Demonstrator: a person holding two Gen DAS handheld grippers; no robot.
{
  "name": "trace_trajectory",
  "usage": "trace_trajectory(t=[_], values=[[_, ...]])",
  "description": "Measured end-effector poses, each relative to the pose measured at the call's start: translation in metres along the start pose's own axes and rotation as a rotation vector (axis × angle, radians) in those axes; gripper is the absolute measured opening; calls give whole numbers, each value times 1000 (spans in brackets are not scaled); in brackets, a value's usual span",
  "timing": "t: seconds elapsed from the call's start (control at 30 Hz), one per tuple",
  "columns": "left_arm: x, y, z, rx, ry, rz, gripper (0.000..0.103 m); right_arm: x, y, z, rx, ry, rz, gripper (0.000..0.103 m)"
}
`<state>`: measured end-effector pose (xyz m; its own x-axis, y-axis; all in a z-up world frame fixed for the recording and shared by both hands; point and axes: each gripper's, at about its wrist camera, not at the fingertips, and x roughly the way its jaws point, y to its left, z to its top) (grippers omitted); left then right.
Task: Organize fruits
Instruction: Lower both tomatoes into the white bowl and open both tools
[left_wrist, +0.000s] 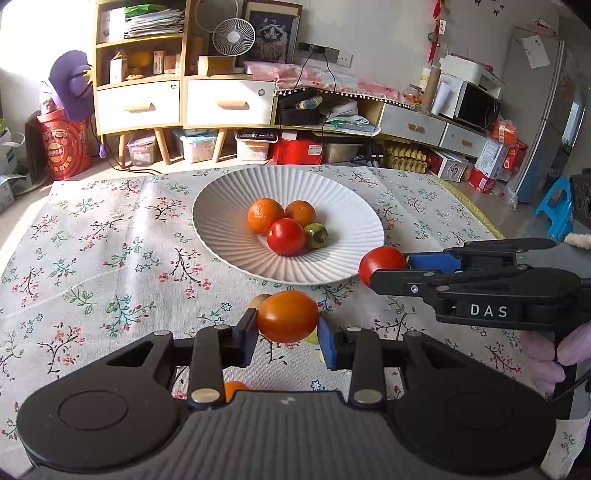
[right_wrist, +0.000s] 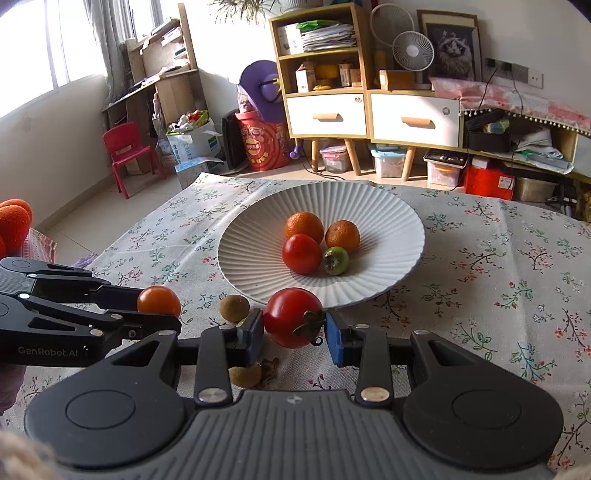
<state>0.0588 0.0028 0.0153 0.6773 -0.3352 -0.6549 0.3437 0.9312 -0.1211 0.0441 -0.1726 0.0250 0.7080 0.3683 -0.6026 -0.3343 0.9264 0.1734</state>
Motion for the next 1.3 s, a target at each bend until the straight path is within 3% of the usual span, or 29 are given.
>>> trace_trajectory(t=[0.4,0.83,1.3], values=[[26,-6,26,-38,-40,34,33,9,-11,19,42,-35,-31,33],[50,-13,32,-40,-57,54,33,27,-34,27,95,-8,-74,33],[74,-14,35,-30,1,54,33,50,-48,32,138,41,-69,33]])
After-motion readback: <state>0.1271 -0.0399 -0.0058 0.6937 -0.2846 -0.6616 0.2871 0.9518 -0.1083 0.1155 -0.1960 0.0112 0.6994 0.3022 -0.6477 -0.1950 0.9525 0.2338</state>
